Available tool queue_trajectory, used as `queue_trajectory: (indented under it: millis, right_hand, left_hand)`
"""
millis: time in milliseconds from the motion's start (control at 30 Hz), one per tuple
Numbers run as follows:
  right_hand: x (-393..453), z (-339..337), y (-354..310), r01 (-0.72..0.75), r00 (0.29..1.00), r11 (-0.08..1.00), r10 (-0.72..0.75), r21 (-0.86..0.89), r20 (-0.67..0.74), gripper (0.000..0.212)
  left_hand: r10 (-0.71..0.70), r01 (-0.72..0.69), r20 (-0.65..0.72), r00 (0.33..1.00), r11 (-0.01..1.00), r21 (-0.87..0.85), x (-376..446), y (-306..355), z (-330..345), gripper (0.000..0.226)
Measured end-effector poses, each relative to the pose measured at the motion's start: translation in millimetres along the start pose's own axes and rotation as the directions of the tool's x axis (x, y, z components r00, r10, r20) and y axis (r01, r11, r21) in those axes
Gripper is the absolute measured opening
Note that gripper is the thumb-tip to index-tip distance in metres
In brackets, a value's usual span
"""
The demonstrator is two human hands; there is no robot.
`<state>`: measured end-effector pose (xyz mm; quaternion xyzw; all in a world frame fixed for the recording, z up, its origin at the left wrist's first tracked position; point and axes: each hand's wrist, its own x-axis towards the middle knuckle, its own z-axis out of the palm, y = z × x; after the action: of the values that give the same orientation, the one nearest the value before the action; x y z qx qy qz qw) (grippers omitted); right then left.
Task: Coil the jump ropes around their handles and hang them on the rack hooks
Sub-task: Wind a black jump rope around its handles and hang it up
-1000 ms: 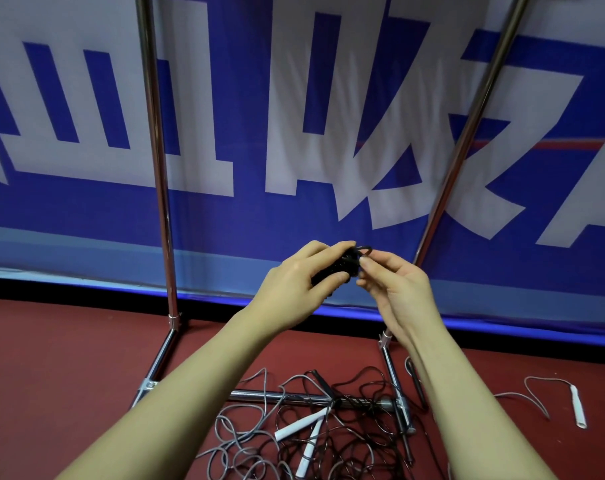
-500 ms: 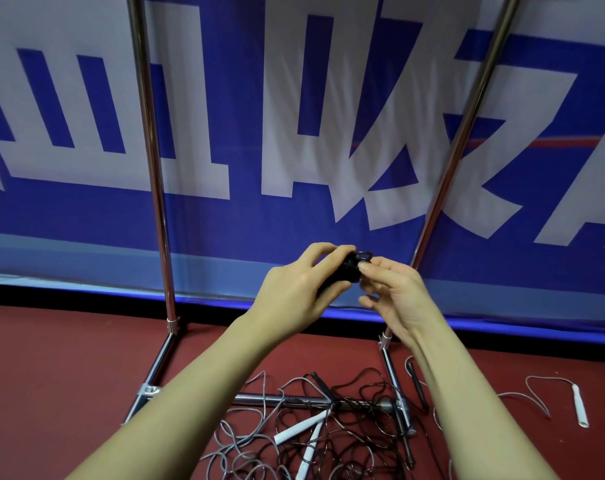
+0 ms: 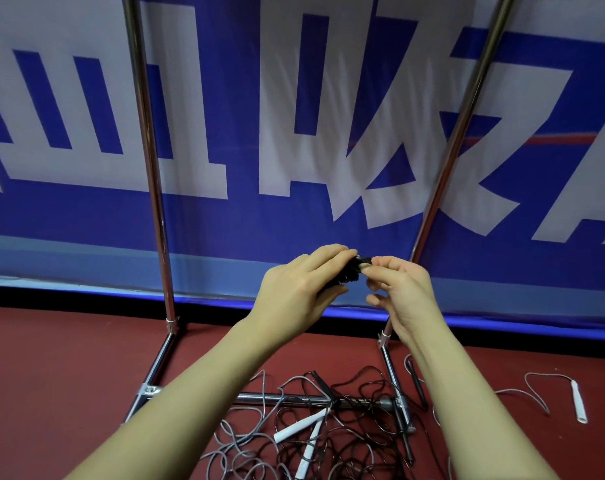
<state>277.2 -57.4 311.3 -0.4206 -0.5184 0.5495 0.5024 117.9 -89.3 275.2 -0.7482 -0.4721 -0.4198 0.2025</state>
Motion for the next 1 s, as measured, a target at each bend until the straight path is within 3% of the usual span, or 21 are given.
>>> queue_trajectory:
  millis: [267, 533, 733, 1000]
  right_hand:
    - [-1, 6, 9, 0.108, 0.990, 0.980, -0.122, -0.168, -0.076, 0.014]
    - [-4, 4, 8, 0.051, 0.996, 0.981, -0.064, 0.188, 0.065, 0.013]
    - [-2, 13, 6, -0.072, 0.997, 0.950, 0.056, 0.302, 0.062, 0.011]
    - [-2, 16, 4, -0.050, 0.999, 0.940, 0.052, 0.338, 0.004, 0.018]
  left_hand:
    - [0.085, -0.075, -0.096, 0.992, 0.992, 0.097, -5, -7, 10, 0.036]
    - [0.041, -0.033, -0.190, 0.981, 0.998, 0.044, -3, -6, 12, 0.029]
    - [0.121, -0.095, -0.210, 0.970, 0.987, 0.130, -5, -6, 13, 0.030]
    - [0.150, -0.101, -0.238, 0.960, 0.974, 0.205, -6, -2, 15, 0.033]
